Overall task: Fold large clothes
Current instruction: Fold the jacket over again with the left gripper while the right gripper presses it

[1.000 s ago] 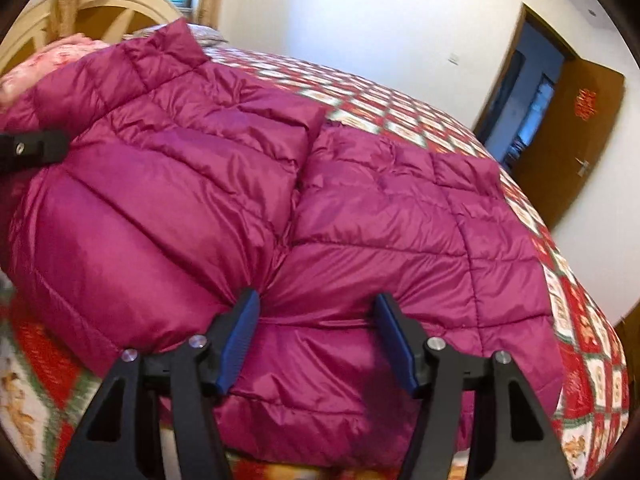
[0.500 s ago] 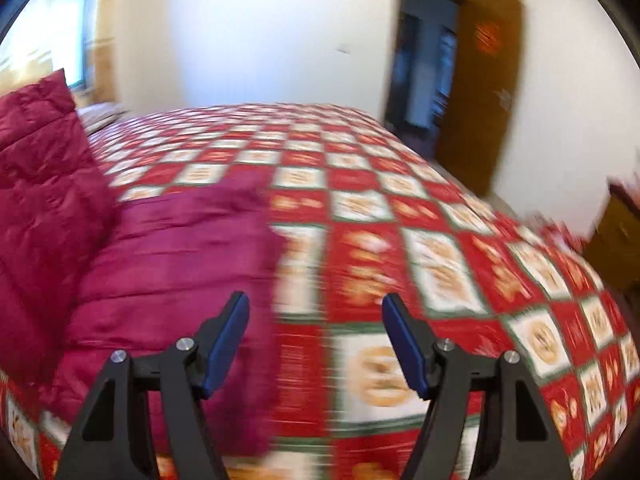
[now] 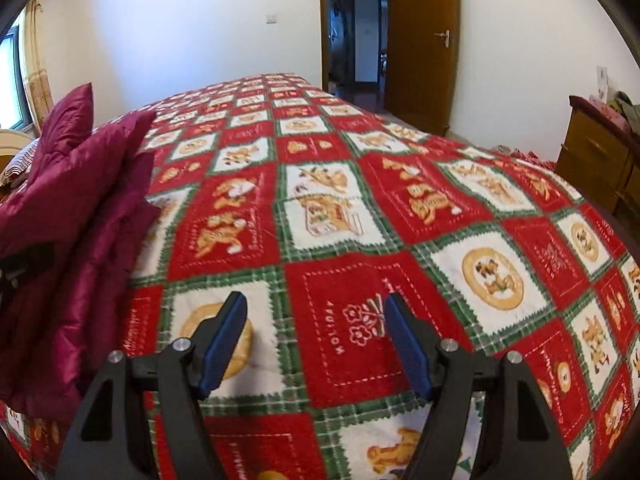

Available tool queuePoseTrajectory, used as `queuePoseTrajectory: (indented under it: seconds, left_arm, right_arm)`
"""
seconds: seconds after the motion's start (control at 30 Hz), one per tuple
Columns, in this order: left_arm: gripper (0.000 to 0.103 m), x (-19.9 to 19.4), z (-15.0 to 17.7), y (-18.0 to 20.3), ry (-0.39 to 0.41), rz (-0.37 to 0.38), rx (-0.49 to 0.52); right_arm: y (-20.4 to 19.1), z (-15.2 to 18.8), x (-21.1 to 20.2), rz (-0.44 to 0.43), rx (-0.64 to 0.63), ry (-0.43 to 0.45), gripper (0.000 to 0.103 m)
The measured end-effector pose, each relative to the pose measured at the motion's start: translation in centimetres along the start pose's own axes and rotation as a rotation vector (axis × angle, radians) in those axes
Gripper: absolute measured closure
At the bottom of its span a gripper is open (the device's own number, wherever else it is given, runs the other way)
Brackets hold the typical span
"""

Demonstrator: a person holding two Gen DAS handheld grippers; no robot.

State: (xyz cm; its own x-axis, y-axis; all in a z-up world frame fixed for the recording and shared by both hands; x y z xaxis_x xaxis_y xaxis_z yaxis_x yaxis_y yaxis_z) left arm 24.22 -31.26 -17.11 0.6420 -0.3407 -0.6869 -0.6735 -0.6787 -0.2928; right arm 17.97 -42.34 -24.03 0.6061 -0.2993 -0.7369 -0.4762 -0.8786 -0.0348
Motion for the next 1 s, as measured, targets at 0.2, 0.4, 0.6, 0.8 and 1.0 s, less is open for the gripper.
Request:
queuePoseTrajectory:
  seconds: [0.2,0.4,0.6,0.8,1.0]
  left_arm:
    - [0.007,-8.6,-1.6,-1.3,0.227,0.031,-0.025]
    - [0.007,-7.6,0.1,-11.4,0.123,-0.182,-0.222]
    - [0.007,-2.6,4.0,-21.0,-0.061,-0.249,-0.518]
    - [0.007,-0.4,5.4,-24.1,-0.085,-0.268,-0.652]
    - [0.007,2.3,4.3,-24.7,-0.061,-0.214,-0.704]
  right_arm:
    - [0.9,-1.1,0.2,0.016,0.022,-0.002,0.029]
    - [-2.7,-6.6,-3.2,-0.037,-0.034,0.042,0.044]
    - [-12.8,-13.4,-7.8,-0.106,-0.169,0.104,0.049]
    - [-22.9,-15.6,-5.7,-0.153,-0.239,0.072,0.051]
    - [-23.7,-12.4,1.2,-0.073,-0.267,-0.015,0.055]
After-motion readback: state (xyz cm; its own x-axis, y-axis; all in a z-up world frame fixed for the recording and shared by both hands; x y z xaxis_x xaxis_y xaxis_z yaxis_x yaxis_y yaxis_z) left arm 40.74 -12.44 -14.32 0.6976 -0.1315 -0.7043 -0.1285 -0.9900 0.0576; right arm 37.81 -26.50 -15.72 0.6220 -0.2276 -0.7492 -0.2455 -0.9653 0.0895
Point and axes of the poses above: each gripper's, at about its wrist camera, not at the fingertips, and x roughly the way its jaws point, y to its right, z to its underside, the point moved 5 cm from there along x, roughly the way its jaws point, and after that the axes turned 4 degrees about -y, right-handed, at the moved point
